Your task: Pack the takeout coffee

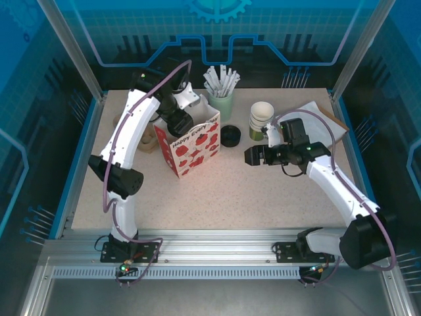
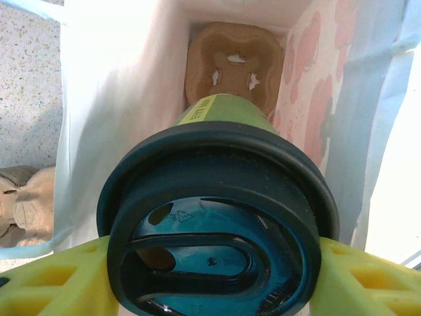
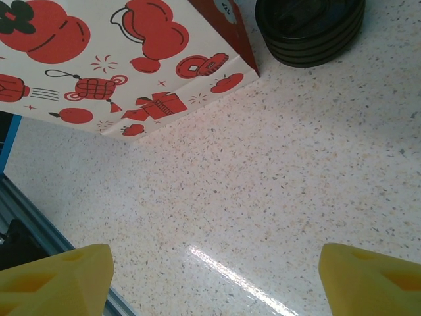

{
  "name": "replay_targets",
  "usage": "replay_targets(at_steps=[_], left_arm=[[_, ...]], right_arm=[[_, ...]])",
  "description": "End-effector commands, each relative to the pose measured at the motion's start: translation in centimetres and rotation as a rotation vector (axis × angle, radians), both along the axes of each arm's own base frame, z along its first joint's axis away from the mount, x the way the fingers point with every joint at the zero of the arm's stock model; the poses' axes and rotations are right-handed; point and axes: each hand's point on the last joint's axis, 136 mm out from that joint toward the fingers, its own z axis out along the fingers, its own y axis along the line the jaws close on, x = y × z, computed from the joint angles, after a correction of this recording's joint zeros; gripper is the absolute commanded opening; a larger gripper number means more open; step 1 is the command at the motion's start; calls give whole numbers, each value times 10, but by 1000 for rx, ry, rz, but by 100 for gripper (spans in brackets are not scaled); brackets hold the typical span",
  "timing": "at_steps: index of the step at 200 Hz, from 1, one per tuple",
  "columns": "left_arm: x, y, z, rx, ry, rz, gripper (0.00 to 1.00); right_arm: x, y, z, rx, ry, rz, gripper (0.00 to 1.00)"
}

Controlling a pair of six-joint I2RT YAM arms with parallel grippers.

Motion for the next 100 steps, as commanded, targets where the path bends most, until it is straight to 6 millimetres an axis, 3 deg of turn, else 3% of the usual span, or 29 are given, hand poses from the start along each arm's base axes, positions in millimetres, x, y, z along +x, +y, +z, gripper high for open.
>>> replay_targets(at_steps=[1, 100], left_arm=[[-2, 10, -5, 22, 37, -12, 46], [-3, 22, -29, 81, 105, -21, 47]], right_arm=[[0, 8, -5, -15, 5, 6, 83], [-2, 17, -19, -46, 28, 24, 83]])
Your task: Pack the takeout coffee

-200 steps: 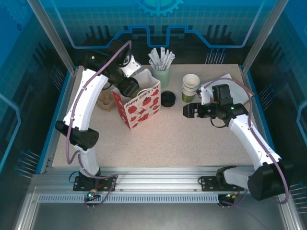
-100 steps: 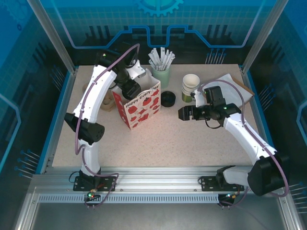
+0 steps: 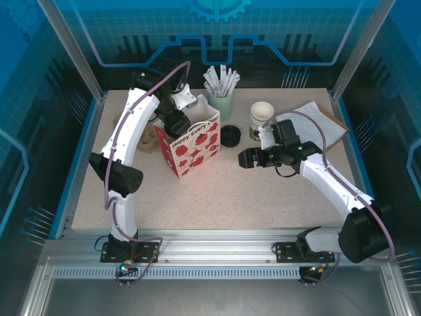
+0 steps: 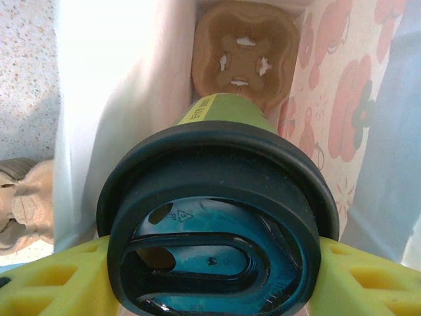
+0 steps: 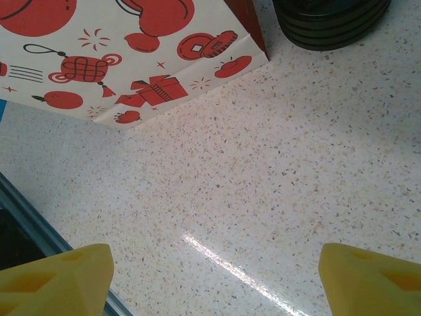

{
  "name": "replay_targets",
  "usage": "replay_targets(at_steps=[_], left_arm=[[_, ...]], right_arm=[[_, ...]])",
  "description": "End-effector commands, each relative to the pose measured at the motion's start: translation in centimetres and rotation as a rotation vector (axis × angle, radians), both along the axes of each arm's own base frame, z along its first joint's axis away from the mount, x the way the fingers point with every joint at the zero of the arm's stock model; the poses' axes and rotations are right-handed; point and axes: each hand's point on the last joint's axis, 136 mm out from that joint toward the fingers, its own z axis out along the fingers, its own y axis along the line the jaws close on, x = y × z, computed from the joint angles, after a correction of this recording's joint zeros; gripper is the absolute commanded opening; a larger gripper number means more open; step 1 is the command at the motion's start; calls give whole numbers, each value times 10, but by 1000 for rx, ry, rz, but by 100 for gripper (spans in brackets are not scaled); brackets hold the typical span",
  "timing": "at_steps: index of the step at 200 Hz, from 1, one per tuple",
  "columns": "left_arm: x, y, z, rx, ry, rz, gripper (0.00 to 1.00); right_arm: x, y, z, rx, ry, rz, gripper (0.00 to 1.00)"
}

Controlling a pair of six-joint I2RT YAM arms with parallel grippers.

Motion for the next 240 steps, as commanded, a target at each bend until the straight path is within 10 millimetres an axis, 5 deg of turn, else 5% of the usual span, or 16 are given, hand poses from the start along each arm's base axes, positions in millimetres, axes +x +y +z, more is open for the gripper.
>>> replay_targets(at_steps=[1, 161, 240], left_arm=[[-7, 11, -13, 50, 63, -10, 47], [-5, 15, -48, 116, 152, -22, 47], [1, 16, -58, 131, 162, -27, 47]], right_arm=[[-1, 2, -3, -9, 0, 0, 83], [-4, 2, -20, -20, 18, 1, 83], [-12, 14, 0, 7, -59, 85, 84]])
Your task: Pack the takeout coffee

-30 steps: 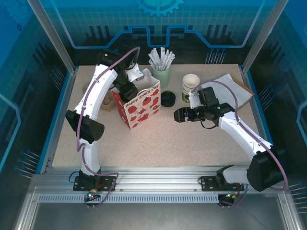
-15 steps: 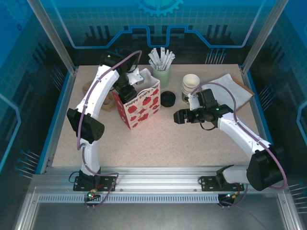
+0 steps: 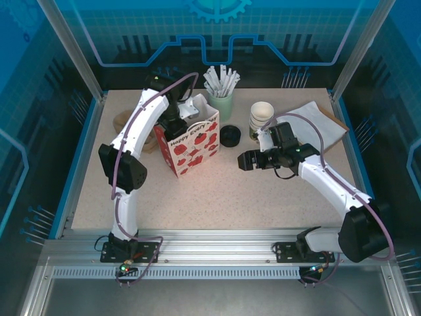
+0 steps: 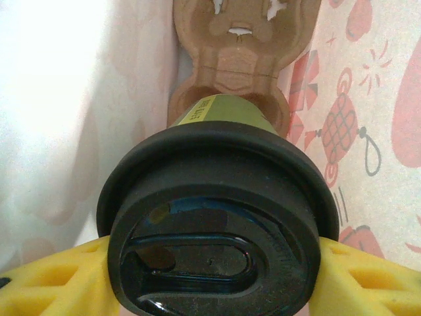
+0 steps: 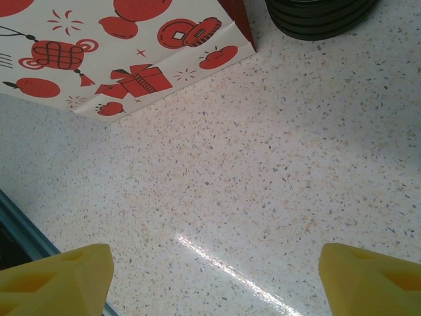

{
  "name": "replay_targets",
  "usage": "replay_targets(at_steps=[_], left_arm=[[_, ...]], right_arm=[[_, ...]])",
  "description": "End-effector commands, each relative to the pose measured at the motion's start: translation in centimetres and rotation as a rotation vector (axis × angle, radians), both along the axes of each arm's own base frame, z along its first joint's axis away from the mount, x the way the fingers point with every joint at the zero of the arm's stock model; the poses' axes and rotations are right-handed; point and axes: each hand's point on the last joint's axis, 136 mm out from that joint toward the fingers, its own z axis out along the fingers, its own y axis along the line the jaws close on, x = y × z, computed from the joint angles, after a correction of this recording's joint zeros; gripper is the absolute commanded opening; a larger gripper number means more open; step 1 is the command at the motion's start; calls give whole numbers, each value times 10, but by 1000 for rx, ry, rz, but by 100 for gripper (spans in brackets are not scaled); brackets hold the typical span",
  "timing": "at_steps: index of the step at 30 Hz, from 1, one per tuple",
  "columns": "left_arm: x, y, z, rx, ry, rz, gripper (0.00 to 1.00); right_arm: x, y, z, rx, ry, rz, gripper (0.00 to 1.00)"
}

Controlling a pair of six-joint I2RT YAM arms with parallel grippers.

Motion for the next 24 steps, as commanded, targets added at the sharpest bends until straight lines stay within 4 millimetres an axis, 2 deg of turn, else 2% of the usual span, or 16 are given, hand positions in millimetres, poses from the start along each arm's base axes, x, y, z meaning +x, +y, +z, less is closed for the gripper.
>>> replay_targets(at_steps=[1, 11, 17, 24], left_arm=[[1, 6, -5, 22, 16, -7, 47], [1, 5, -9, 17, 23, -21, 48], [2, 4, -11, 15, 23, -39, 48], [3, 4, -16, 19, 31, -43, 48]], right_arm=[[-10, 13, 12, 29, -55, 79, 84], [-29, 52, 50, 82, -267, 263, 87], [-33, 55, 69, 73, -370, 288, 87], [-32, 54, 66, 59, -362, 281, 87]])
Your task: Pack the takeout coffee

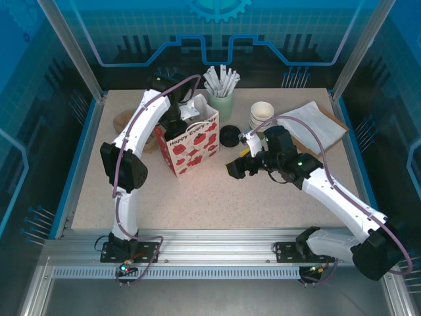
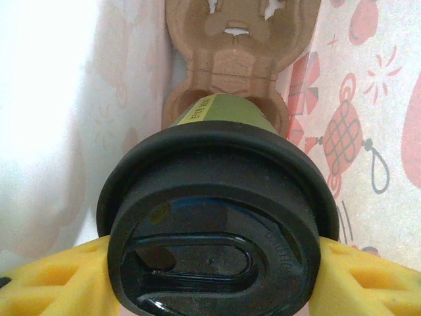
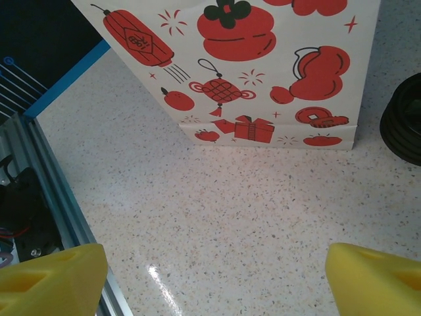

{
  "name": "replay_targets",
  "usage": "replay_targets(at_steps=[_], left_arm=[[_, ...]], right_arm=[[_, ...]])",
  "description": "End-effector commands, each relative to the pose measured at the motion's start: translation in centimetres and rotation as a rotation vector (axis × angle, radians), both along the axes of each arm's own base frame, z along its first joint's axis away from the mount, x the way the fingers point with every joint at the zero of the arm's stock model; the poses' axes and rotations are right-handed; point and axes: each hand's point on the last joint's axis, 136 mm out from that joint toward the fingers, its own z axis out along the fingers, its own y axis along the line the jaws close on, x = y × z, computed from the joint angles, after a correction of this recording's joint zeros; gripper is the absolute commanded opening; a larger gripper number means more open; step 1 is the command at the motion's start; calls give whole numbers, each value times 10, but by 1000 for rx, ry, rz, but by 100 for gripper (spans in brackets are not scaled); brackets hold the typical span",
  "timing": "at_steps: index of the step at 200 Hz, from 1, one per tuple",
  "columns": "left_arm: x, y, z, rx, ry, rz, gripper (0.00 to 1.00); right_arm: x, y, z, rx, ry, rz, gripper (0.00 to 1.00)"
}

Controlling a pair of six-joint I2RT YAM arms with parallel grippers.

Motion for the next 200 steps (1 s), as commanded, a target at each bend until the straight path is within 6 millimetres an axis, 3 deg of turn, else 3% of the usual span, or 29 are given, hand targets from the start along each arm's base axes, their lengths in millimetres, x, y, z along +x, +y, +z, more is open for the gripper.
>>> replay_targets(at_steps=[1, 200], left_arm=[[-1, 5, -7, 14, 22, -12, 48], [-3, 7, -10, 21, 29, 2, 48]], right_arm=[[-1, 3, -1, -7, -21, 14, 87], [-3, 2, -6, -27, -4, 10, 87]])
